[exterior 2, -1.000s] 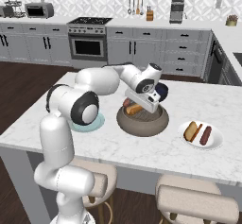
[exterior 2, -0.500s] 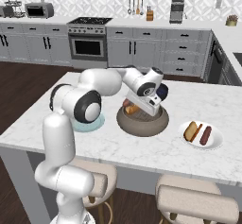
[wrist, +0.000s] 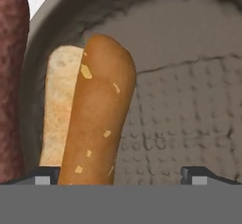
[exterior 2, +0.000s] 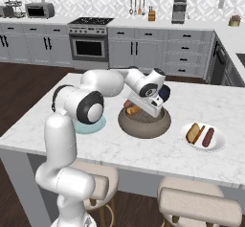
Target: Place one bun and one sausage from the bowl on each plate.
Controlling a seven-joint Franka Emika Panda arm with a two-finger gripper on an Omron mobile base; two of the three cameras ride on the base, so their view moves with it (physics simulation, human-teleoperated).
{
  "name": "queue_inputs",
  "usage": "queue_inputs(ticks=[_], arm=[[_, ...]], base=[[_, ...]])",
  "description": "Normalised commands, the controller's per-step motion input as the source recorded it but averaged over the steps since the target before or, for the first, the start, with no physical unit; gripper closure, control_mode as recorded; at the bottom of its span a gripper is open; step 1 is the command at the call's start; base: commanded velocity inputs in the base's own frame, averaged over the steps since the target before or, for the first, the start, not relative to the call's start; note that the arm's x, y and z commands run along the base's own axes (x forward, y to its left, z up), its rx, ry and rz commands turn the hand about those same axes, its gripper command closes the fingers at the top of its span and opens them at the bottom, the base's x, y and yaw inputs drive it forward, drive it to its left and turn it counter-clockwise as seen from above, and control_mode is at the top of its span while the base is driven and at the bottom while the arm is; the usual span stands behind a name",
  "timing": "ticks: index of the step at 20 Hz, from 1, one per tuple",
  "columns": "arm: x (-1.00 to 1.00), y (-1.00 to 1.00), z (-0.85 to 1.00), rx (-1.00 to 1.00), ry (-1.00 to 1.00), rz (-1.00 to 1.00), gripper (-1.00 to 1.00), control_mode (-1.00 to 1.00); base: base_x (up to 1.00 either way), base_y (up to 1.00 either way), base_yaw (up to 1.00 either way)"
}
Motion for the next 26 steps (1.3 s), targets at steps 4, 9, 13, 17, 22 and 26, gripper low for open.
queue_inputs(ticks=[4,9,13,17,22,26], arm=[[0.00,0.00,0.00,0.00,0.00,0.00,1.00,-1.00],[0.00,0.00,0.00,0.00,0.00,0.00,1.00,-1.00],[0.00,0.00,0.00,0.00,0.00,0.00,1.00,-1.00],[-0.26,-0.08,0.35,0.00,-0.07,0.00,1.00,-1.00],[-0.80,0.45,0.95,-0.05,-0.17,0.00,1.00,-1.00],[-0.58,1.00,0.60,-0.21,-0.09,0.06,1.00,-1.00]], base=[[0.00,0.00,0.00],[0.00,0.00,0.00],[0.00,0.00,0.00],[0.00,0.00,0.00],[0.00,0.00,0.00],[0.00,0.00,0.00]])
